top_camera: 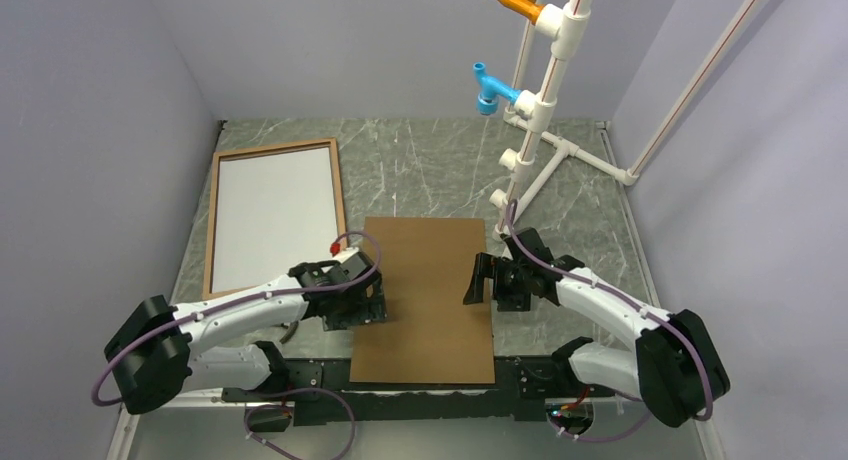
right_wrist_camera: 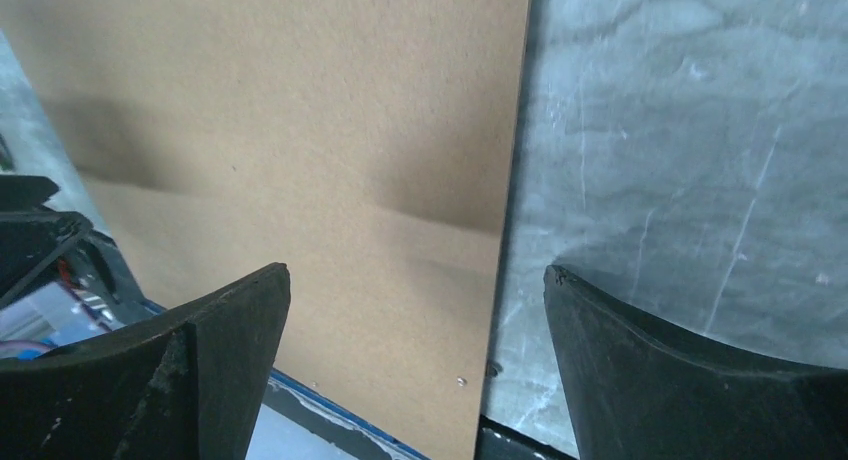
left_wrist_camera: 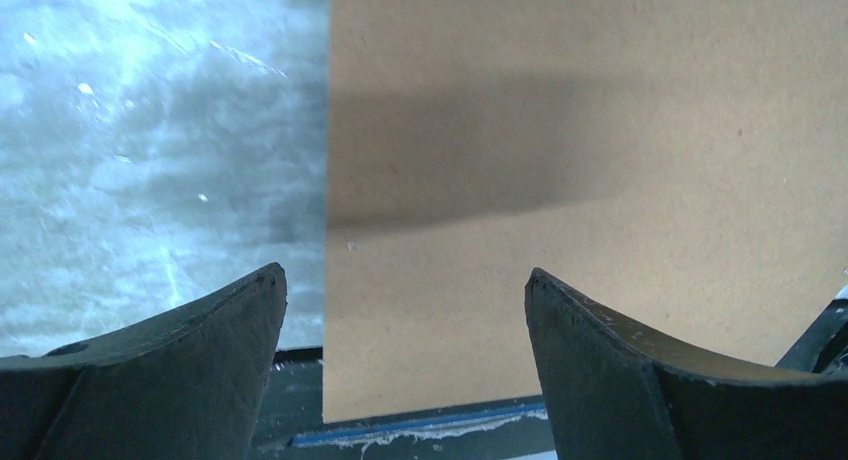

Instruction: Put the photo into the frame

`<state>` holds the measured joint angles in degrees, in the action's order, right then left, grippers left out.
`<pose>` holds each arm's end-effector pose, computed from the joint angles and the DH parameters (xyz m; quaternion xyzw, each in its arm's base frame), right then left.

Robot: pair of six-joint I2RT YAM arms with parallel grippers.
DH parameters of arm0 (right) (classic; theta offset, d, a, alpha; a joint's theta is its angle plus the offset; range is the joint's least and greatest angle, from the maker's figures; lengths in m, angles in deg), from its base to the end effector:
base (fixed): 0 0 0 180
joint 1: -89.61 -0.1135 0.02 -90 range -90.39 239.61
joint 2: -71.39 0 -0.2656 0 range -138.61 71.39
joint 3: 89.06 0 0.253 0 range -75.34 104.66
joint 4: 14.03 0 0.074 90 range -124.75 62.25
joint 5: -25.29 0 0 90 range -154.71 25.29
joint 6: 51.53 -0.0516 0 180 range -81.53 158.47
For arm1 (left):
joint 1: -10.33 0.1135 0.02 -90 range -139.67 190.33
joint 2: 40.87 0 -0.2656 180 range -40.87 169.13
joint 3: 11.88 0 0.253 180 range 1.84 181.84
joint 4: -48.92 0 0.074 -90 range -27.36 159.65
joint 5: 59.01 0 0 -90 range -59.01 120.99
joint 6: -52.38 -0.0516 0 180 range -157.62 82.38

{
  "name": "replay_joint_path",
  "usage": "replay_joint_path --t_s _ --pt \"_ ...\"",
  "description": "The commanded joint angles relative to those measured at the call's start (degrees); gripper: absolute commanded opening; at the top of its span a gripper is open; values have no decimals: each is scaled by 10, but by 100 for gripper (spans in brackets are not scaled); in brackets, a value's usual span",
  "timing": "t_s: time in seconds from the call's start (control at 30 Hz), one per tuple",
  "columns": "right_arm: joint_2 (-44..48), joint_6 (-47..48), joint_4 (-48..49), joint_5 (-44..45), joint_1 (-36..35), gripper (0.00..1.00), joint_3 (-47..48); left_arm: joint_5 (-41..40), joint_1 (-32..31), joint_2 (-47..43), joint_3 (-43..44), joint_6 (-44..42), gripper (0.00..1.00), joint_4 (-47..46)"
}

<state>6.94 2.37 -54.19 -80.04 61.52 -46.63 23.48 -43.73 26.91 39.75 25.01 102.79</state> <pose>0.1680 0.1051 0.1488 0.0352 0.9619 0.2363 0.1330 0.1260 -0.1623 0.1714 -0.0848 0.9791 -0.1135 0.1457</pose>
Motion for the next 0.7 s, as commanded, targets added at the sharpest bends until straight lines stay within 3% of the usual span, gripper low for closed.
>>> replay_joint_path --t_s 0.0,0.37,0.5,0.67 --pt "-34 19 59 -30 34 98 4 33 59 -32 -36 -45 91 -72" --pt "-100 -1 176 -142 87 92 -52 169 203 -31 -136 -114 86 -271" --pt "-109 -5 189 -154 88 91 -64 212 214 -20 -158 -118 85 -342" --pt "-110 -4 193 -155 89 91 -72 226 212 -70 -150 -125 83 -319"
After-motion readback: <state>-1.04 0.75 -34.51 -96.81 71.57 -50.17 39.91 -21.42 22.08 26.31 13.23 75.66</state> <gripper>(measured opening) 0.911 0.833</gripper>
